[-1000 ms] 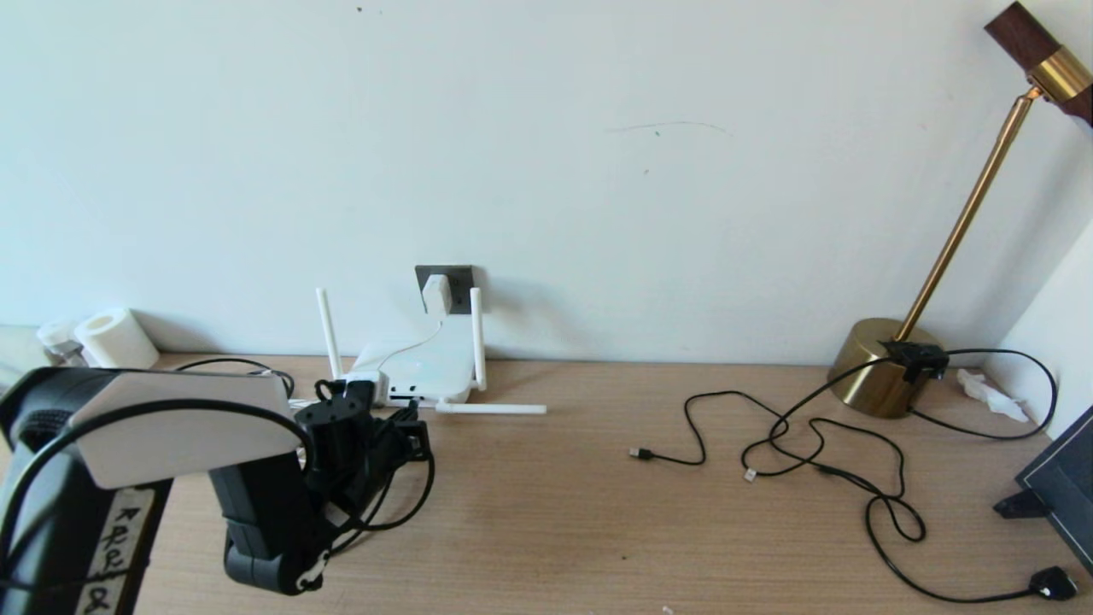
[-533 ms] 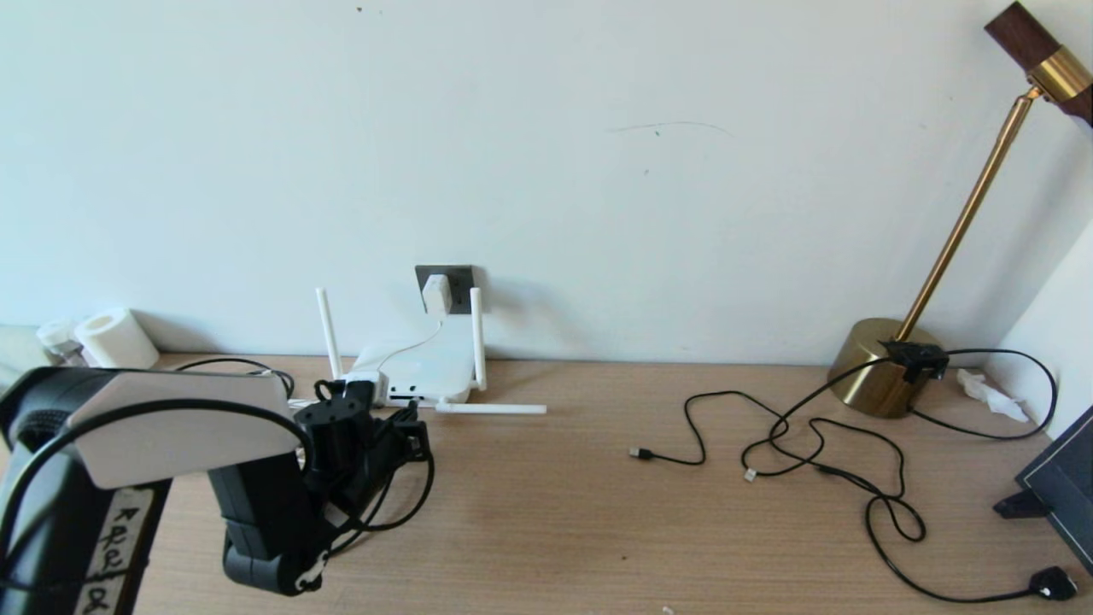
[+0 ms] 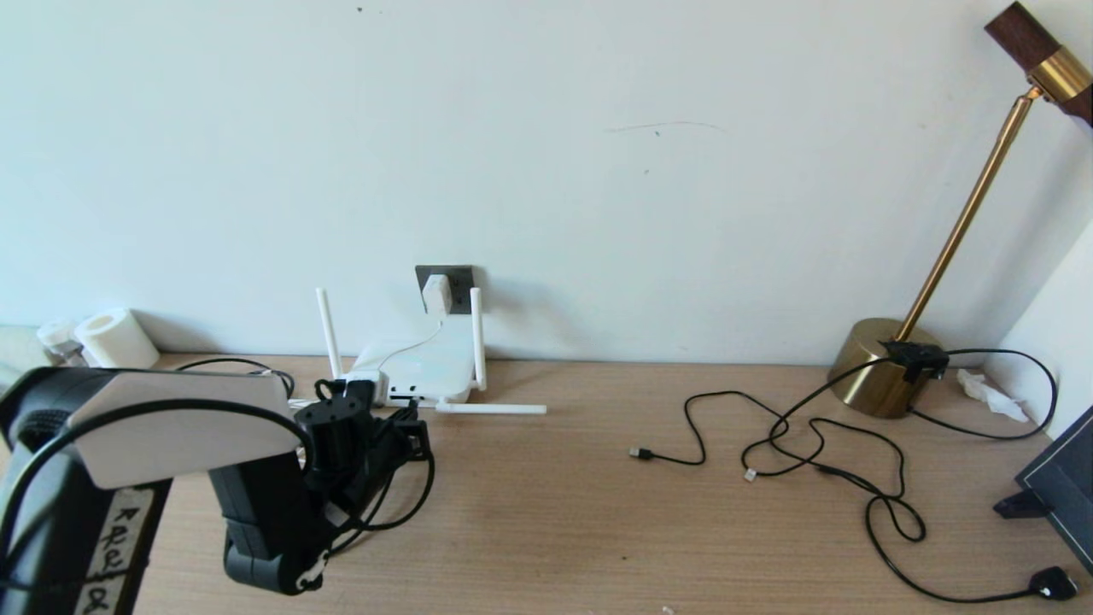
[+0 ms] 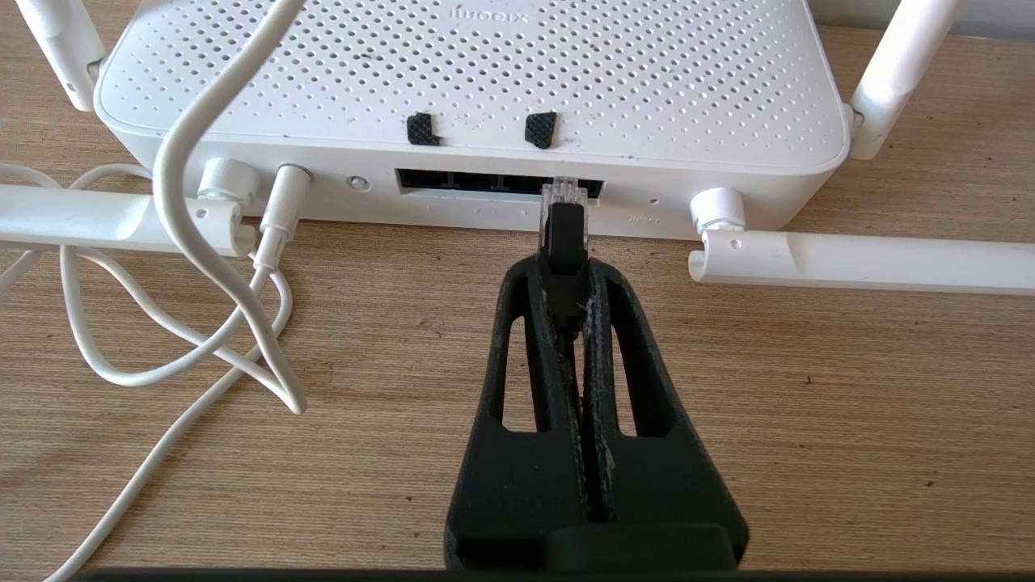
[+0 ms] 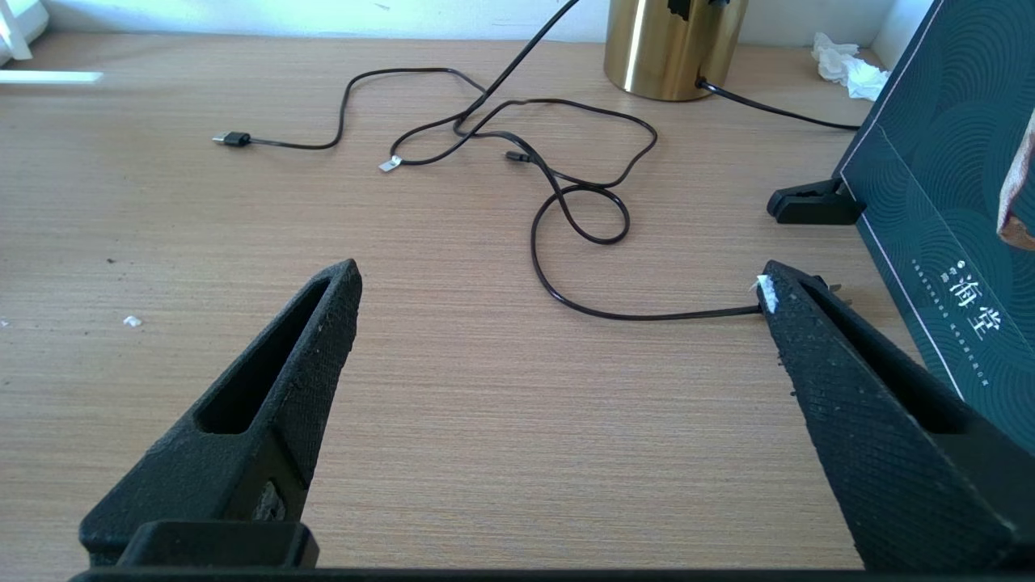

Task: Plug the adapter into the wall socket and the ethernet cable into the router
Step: Plug cable into router interface

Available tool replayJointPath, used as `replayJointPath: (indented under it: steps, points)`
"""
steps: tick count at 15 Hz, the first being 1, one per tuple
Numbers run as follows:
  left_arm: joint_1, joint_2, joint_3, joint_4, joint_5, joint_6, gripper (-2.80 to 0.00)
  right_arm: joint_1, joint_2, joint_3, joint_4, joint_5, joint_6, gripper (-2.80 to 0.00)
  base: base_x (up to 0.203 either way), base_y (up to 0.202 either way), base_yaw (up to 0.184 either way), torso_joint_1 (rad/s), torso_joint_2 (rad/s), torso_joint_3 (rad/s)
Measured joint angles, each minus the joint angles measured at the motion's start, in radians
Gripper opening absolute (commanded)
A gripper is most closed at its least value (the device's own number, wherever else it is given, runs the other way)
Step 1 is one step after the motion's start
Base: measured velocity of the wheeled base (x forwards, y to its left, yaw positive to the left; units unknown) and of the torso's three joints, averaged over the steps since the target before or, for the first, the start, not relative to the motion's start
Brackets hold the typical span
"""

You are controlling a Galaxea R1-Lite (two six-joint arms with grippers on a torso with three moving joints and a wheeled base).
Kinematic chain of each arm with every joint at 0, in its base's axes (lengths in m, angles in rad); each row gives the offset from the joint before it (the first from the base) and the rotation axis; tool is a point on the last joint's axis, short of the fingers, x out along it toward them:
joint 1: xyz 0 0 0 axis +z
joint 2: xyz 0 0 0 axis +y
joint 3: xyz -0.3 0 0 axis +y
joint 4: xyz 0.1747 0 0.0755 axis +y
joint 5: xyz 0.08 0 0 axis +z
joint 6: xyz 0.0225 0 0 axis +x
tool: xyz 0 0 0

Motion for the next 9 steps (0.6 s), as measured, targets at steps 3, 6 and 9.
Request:
replayJointPath:
  steps: [3,6,9]
  points:
    - [0.0,0.0,-0.003,0.0,0.0,0.0,-2.8,0.0,0.0,0.0,0.0,0.0,0.0,0.0,0.0,0.0,0.0,0.0,0.0,0.0]
    - [0.001,0.0,-0.003,0.0,0.0,0.0,-2.8,0.0,0.0,0.0,0.0,0.0,0.0,0.0,0.0,0.0,0.0,0.0,0.0,0.0]
    - [0.001,0.002,-0.004,0.0,0.0,0.0,-2.8,0.0,0.0,0.0,0.0,0.0,0.0,0.0,0.0,0.0,0.0,0.0,0.0,0.0]
